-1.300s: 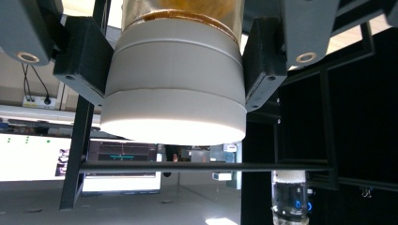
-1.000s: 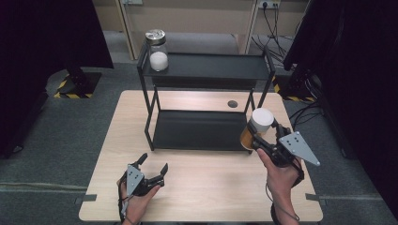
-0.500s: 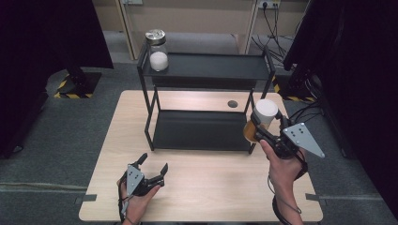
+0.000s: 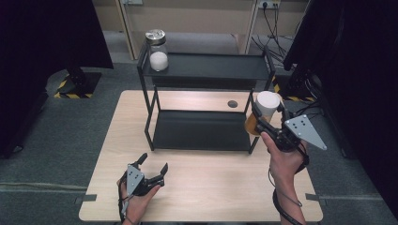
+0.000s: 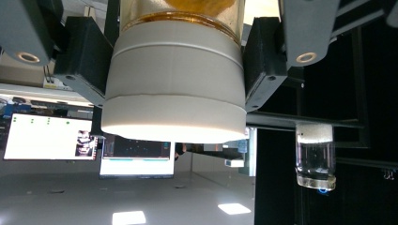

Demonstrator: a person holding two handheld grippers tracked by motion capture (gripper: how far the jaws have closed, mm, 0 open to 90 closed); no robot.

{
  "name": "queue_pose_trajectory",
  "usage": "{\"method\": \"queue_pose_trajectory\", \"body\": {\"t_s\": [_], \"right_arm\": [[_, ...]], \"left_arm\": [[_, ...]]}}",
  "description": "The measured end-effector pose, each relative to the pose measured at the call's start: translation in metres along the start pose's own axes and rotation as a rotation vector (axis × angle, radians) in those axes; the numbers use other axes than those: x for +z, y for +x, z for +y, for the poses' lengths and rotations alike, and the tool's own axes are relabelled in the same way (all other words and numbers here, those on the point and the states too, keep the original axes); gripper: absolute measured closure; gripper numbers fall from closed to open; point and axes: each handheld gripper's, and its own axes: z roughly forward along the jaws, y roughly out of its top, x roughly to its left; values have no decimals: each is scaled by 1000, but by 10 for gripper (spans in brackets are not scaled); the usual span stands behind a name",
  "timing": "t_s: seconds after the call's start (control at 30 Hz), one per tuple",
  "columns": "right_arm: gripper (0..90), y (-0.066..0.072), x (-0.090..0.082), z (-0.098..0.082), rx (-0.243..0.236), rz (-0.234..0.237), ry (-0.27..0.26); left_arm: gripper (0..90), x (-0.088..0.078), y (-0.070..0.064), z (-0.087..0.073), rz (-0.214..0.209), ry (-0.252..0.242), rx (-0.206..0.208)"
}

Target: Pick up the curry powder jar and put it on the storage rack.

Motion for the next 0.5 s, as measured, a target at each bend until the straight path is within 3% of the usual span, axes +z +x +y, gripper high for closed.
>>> {"method": "queue_pose_trajectory", "body": {"t_s": [0.5], "right_arm": [[341,-1,13,13,1,-10,-25]], "left_arm": [[112,0,0,0,1,2,1]]}}
